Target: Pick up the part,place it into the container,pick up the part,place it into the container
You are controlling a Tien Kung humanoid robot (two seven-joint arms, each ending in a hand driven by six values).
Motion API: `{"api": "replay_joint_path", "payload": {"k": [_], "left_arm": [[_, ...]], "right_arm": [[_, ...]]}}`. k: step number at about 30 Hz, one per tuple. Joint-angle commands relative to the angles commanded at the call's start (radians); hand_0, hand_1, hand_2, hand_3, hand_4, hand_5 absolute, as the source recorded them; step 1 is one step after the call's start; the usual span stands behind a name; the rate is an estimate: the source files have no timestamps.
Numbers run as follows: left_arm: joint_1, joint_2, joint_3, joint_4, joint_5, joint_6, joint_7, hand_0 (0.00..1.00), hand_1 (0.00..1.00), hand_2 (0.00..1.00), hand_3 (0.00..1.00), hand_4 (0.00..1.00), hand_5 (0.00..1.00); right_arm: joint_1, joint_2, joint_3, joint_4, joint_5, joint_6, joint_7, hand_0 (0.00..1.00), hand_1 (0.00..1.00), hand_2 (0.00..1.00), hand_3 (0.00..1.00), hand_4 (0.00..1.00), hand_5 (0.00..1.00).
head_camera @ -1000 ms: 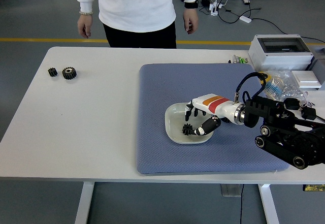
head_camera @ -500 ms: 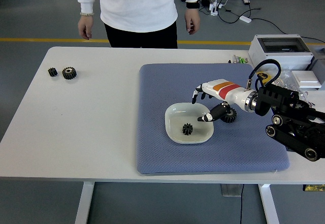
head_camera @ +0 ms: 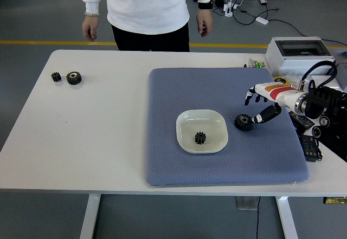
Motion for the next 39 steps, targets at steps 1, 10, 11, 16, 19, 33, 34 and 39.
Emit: {"api": "replay_joint_path", "payload": {"k": [1,10,11,16,19,33,34,39], "left_arm": [[0.0,0.001,0.001,0.0,-0.001,0.0,0.0,0.736,0.708,0.751,0.619,0.755,0.704],[-0.001,0.002,0.002,0.0,-0.003,-0.002,-0.002,0.735,0.707,0.75,0.618,0.757,0.706],[-0.001,0.002,0.002,0.0,-0.004,-0.002,-0.002,0.735,0.707,0.75,0.618,0.757,0.706],[0.003,0.001,-0.004,0.0,0.002,0.0,-0.001,0.736,0.705,0.75,0.619,0.758,0.706],[0.001,-0.001,-0.006,0.0,0.004,0.0,-0.001,0.736,0.705,0.75,0.619,0.758,0.706],[-0.002,-0.002,-0.01,0.0,0.005,0.0,0.0,0.735,0.704,0.748,0.619,0.757,0.704],[-0.002,-0.002,-0.011,0.0,0.005,0.0,0.0,0.735,0.704,0.748,0.619,0.757,0.704],[-0.004,-0.003,-0.01,0.0,0.004,0.0,0.0,0.735,0.703,0.748,0.619,0.758,0.705]], "right_arm": [[0.0,0.001,-0.005,-0.01,0.004,0.0,0.003,0.557,0.624,0.746,0.598,0.92,0.331],[-0.003,0.021,-0.023,-0.072,0.028,-0.001,0.023,0.594,0.661,0.791,0.857,0.961,0.341],[-0.004,0.021,-0.022,-0.072,0.032,-0.003,0.027,0.594,0.661,0.791,0.857,0.961,0.341],[-0.004,0.023,-0.026,-0.074,0.04,-0.003,0.032,0.598,0.664,0.801,0.894,0.962,0.338],[-0.001,0.029,-0.037,-0.075,0.038,-0.002,0.032,0.598,0.664,0.801,0.894,0.962,0.338],[0.036,0.067,-0.134,-0.082,0.049,-0.017,0.03,0.582,0.652,0.785,0.824,0.951,0.335],[0.037,0.069,-0.141,-0.085,0.051,-0.017,0.03,0.582,0.652,0.785,0.824,0.951,0.335],[0.038,0.081,-0.167,-0.106,0.056,-0.018,0.032,0.579,0.643,0.761,0.719,0.924,0.326]]}}
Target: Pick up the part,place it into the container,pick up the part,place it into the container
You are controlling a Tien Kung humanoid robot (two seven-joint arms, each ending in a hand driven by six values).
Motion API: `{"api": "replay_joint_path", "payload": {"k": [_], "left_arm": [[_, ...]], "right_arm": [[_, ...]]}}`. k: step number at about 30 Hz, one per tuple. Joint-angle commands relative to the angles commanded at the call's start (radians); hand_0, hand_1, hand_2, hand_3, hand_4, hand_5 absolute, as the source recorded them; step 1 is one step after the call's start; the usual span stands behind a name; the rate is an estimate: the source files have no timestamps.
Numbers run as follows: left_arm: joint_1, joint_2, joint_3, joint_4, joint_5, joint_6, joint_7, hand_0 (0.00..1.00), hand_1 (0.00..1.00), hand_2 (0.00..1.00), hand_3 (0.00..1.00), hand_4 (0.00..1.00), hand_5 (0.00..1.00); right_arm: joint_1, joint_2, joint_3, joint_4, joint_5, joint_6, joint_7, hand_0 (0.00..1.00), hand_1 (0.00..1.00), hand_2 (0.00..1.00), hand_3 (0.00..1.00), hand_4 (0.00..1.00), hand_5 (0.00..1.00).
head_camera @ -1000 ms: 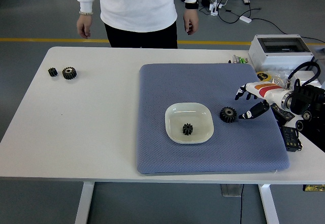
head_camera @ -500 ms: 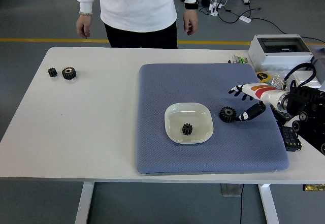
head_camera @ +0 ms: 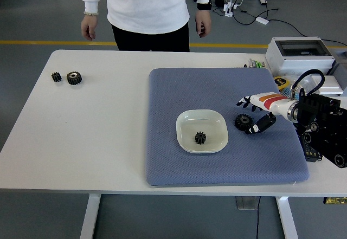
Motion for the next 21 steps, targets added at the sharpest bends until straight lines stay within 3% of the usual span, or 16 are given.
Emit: {"api": "replay_joint_path", "payload": {"k": [4,5,10,11,16,17,21], "left_arm": [[-0.002,-0.001,0.0,0.0,0.0,0.0,0.001,0.735,0.703,0.748,0.619,0.758,0.705],[-0.002,-0.001,-0.001,0.0,0.001,0.001,0.002,0.735,0.703,0.749,0.62,0.758,0.705],[-0.003,-0.001,-0.004,0.0,0.005,0.001,0.004,0.735,0.703,0.749,0.62,0.758,0.705],[-0.003,-0.001,-0.005,0.0,0.006,0.002,0.004,0.735,0.703,0.749,0.62,0.761,0.708],[-0.004,-0.001,-0.002,0.0,0.004,0.002,0.004,0.735,0.703,0.749,0.62,0.761,0.708],[-0.005,-0.001,-0.001,0.0,0.003,0.002,0.004,0.735,0.703,0.748,0.619,0.759,0.705],[-0.006,-0.001,0.0,0.0,0.003,0.002,0.004,0.735,0.703,0.748,0.619,0.759,0.705]], "right_arm": [[-0.001,0.007,-0.013,-0.005,-0.001,0.003,-0.001,0.579,0.643,0.761,0.719,0.924,0.326],[-0.003,0.011,-0.02,-0.008,0.0,0.001,0.001,0.566,0.635,0.743,0.638,0.898,0.318],[-0.002,0.018,-0.033,-0.019,0.007,-0.004,0.005,0.566,0.635,0.743,0.638,0.898,0.318],[-0.002,0.019,-0.035,-0.022,0.009,-0.008,0.007,0.561,0.626,0.73,0.581,0.869,0.31],[-0.001,0.019,-0.045,-0.027,0.02,-0.027,0.019,0.561,0.626,0.73,0.581,0.869,0.31],[-0.001,0.018,-0.046,-0.027,0.022,-0.031,0.022,0.494,0.572,0.648,0.535,0.801,0.3],[-0.003,0.019,-0.053,-0.032,0.031,-0.043,0.03,0.494,0.572,0.648,0.535,0.801,0.3]]}}
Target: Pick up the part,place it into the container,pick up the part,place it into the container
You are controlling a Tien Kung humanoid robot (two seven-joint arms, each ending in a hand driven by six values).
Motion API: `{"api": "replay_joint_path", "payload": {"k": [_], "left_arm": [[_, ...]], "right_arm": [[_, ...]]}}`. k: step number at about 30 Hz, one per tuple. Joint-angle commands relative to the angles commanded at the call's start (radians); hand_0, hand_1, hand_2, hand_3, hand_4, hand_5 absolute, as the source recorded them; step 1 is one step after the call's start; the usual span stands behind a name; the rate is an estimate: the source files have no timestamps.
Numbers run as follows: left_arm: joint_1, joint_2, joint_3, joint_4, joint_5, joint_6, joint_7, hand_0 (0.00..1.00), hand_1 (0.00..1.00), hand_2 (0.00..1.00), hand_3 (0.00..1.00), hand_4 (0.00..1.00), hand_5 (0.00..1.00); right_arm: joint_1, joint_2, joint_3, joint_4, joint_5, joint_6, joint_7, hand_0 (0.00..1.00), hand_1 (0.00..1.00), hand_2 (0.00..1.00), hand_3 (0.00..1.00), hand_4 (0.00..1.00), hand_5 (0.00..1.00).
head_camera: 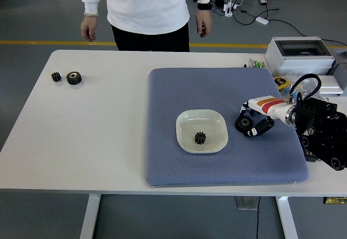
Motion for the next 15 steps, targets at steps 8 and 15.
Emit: {"api": "replay_joint_path", "payload": {"k": [8,15], "left_arm": [[-0.001,-0.001,0.001,0.0,-0.001,0.0,0.0,0.735,0.703,0.748,0.619,0.758,0.705],[-0.001,-0.003,-0.008,0.0,0.008,0.001,0.002,0.735,0.703,0.749,0.618,0.758,0.706]], "right_arm": [[0.002,0.002,-0.004,-0.005,0.02,-0.009,0.007,0.365,0.457,0.523,0.496,0.697,0.289],[-0.004,0.001,0.007,-0.018,0.056,-0.007,0.004,0.302,0.428,0.504,0.486,0.68,0.312]]}}
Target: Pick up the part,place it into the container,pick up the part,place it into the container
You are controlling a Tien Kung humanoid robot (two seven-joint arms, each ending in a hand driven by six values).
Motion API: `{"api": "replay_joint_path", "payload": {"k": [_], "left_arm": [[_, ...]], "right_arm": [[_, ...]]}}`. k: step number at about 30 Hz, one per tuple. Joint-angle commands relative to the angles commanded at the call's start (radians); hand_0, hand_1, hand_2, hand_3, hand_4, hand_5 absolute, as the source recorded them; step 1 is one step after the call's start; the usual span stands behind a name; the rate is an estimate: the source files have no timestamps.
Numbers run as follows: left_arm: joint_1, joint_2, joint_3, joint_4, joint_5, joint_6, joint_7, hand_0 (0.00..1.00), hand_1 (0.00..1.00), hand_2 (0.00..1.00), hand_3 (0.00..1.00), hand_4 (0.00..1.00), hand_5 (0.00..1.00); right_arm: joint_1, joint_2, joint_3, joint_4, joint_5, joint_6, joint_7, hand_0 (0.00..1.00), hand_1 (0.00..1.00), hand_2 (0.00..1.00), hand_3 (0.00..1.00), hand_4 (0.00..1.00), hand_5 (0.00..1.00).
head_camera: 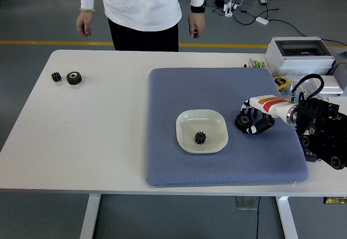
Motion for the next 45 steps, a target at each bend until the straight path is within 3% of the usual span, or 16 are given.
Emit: {"api": "replay_joint_path", "payload": {"k": [4,5,10,11,25,33,45], "left_arm": [[0.001,0.0,-0.001,0.0,0.0,0.0,0.0,0.735,0.703,0.749,0.618,0.758,0.706],[0.001,0.0,-0.001,0.0,0.0,0.0,-0.001,0.735,0.702,0.749,0.619,0.759,0.706],[0.002,0.001,-0.005,0.0,0.003,0.0,-0.001,0.735,0.702,0.749,0.619,0.759,0.706],[0.003,0.001,-0.007,0.0,0.005,0.0,-0.001,0.735,0.703,0.748,0.619,0.757,0.704],[0.006,0.002,-0.02,0.0,0.018,0.002,0.002,0.734,0.702,0.748,0.618,0.757,0.703],[0.01,0.005,-0.029,0.0,0.031,0.002,0.005,0.733,0.702,0.748,0.618,0.757,0.703],[0.009,0.011,-0.03,0.0,0.041,0.004,0.009,0.734,0.702,0.747,0.618,0.758,0.705]], "right_arm": [[-0.002,-0.004,0.006,-0.006,0.013,0.004,-0.004,0.302,0.428,0.504,0.486,0.68,0.312],[-0.002,-0.004,0.009,-0.006,0.013,0.004,-0.004,0.239,0.414,0.501,0.486,0.681,0.327],[0.001,-0.014,0.027,0.002,0.015,0.004,-0.003,0.239,0.414,0.501,0.486,0.681,0.327],[0.001,-0.015,0.031,0.003,0.015,0.003,-0.002,0.202,0.39,0.492,0.485,0.691,0.335],[0.017,-0.052,0.164,0.058,-0.031,0.017,-0.024,0.184,0.381,0.489,0.488,0.664,0.341],[0.028,-0.066,0.204,0.176,-0.098,0.007,-0.044,0.182,0.38,0.49,0.492,0.661,0.348],[0.068,-0.06,0.126,0.41,-0.265,0.054,-0.115,0.181,0.382,0.493,0.498,0.664,0.357]]}}
